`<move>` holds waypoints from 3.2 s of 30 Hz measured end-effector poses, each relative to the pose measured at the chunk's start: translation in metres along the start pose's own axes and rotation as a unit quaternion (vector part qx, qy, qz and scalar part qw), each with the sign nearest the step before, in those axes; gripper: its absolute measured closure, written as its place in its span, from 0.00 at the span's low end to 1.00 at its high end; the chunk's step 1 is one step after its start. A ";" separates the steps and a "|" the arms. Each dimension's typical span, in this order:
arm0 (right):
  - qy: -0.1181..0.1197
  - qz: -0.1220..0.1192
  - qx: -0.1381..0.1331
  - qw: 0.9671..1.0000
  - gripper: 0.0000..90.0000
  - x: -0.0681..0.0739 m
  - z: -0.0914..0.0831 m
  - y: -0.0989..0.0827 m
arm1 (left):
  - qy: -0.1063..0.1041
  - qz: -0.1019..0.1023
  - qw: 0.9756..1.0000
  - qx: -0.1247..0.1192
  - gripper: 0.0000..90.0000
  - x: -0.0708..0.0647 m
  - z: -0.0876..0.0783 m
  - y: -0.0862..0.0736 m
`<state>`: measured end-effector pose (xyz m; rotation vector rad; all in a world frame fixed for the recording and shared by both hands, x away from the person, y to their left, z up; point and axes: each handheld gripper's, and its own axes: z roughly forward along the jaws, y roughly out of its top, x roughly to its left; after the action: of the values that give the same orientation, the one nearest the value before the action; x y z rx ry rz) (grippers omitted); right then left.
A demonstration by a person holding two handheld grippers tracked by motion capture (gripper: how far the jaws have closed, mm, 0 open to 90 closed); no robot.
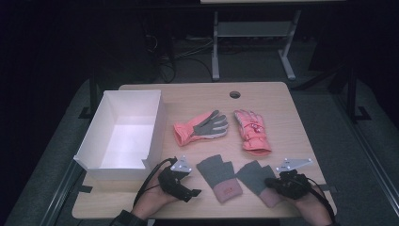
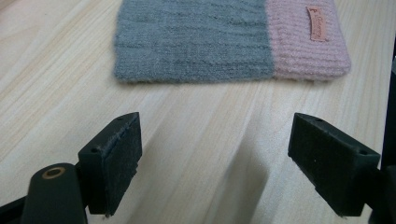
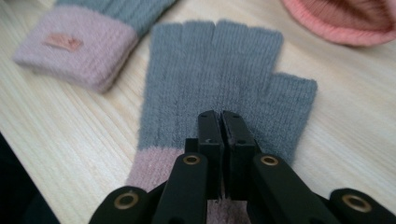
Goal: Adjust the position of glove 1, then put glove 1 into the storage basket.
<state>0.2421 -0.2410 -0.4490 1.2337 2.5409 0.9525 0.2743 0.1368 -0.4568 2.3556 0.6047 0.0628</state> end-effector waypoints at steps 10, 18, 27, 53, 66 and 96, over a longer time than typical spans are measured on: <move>0.026 0.014 -0.066 0.997 0.97 0.003 -0.014 0.018 | 0.001 0.001 1.000 -0.001 0.19 -0.001 0.001 0.000; 0.042 -0.002 -0.076 0.996 0.97 0.029 0.004 0.048 | 0.000 -0.004 1.000 -0.009 0.19 -0.002 0.002 0.001; 0.045 -0.018 -0.075 0.996 0.97 0.047 0.020 0.065 | -0.001 0.003 1.000 -0.009 0.22 -0.004 -0.001 0.002; 0.034 -0.030 -0.075 0.996 1.00 0.040 0.026 0.066 | -0.053 -0.009 0.998 -0.028 0.83 -0.012 -0.004 0.009; 0.043 -0.046 -0.013 0.998 1.00 0.014 0.023 0.031 | -0.087 0.018 0.996 -0.002 1.00 -0.041 0.024 0.024; 0.098 -0.093 -0.008 0.991 1.00 0.038 0.029 0.036 | -0.086 0.020 0.996 0.011 0.98 -0.038 0.029 0.027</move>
<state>0.2528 -0.1824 -0.4455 0.9189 2.7320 1.0945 0.2574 0.0846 -0.4568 2.3653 0.4771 -0.1279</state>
